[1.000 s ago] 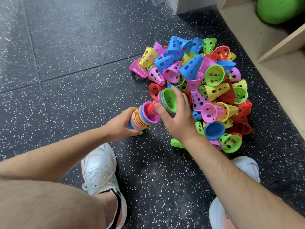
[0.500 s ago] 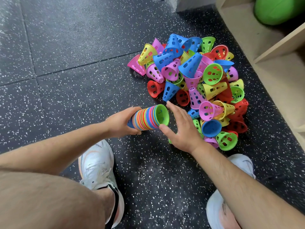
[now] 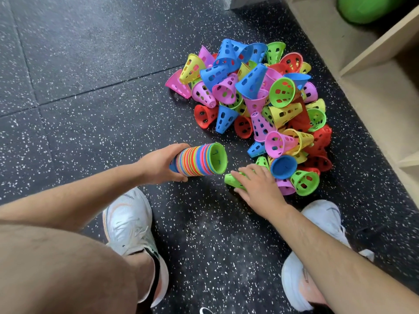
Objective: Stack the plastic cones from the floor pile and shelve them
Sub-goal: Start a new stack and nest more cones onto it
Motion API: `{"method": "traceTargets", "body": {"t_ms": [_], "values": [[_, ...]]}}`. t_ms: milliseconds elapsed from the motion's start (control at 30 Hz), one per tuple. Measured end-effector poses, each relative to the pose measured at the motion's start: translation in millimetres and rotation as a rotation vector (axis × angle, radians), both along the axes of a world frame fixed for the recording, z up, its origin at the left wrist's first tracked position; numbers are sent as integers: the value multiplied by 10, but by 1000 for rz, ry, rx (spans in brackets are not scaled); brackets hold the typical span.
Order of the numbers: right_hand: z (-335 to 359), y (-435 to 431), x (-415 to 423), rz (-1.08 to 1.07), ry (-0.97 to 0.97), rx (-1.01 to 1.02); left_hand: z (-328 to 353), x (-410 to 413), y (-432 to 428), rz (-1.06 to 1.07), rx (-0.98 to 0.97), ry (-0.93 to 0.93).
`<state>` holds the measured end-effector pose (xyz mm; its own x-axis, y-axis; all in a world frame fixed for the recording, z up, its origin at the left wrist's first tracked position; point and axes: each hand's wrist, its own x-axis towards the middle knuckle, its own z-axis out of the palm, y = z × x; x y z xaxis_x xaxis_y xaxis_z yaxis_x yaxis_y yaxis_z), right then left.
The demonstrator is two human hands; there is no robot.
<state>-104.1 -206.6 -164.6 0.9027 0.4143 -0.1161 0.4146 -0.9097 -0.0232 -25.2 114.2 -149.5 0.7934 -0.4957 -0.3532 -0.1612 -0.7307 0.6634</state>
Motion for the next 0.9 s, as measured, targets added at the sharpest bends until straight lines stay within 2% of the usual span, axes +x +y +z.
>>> {"method": "traceTargets", "body": {"t_ms": [133,300,433,600,900], "values": [[131,76,124,-47,-6,206,-41,5,20,32,-28,26],[490,266,343,-353,2,724,-117,25,56,119,-90,82],[784,369,546,-405,-87,885,-140,38,93,181,-157,147],[980,597,673,-419,61,961,-138,24,100,211,-179,151],[852,967,847,-356,255,720,-122,4,96,193,-157,135]]}}
